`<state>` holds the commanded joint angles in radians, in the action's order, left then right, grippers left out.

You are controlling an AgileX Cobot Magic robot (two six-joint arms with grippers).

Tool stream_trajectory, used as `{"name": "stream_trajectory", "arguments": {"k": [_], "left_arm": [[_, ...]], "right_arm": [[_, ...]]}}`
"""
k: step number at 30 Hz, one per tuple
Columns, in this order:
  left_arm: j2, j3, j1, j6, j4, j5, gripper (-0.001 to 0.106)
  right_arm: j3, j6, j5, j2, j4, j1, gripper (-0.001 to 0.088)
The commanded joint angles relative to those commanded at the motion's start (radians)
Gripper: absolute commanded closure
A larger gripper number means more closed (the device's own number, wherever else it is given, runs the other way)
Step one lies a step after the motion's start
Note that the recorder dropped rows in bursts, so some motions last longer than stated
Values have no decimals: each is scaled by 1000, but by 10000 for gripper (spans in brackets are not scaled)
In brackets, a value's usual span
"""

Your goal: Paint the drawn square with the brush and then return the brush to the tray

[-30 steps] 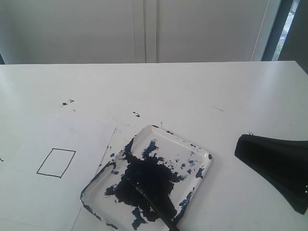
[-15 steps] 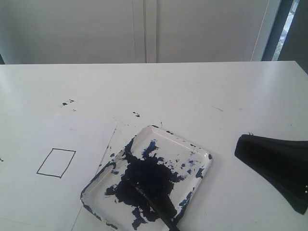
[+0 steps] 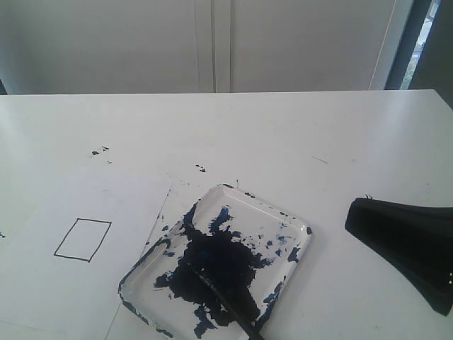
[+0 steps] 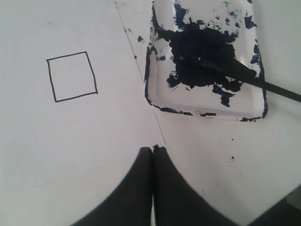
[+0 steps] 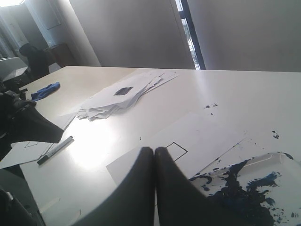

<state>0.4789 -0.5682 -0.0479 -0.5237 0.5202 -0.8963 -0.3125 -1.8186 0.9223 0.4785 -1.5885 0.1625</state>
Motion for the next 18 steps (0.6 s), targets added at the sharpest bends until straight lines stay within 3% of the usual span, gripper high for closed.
{"name": "stream_trajectory", "arguments": {"k": [18], "left_arm": [[0,32,0,0,0,6,1053]], "right_arm": [[0,0,-28,0,0,0,868]]}}
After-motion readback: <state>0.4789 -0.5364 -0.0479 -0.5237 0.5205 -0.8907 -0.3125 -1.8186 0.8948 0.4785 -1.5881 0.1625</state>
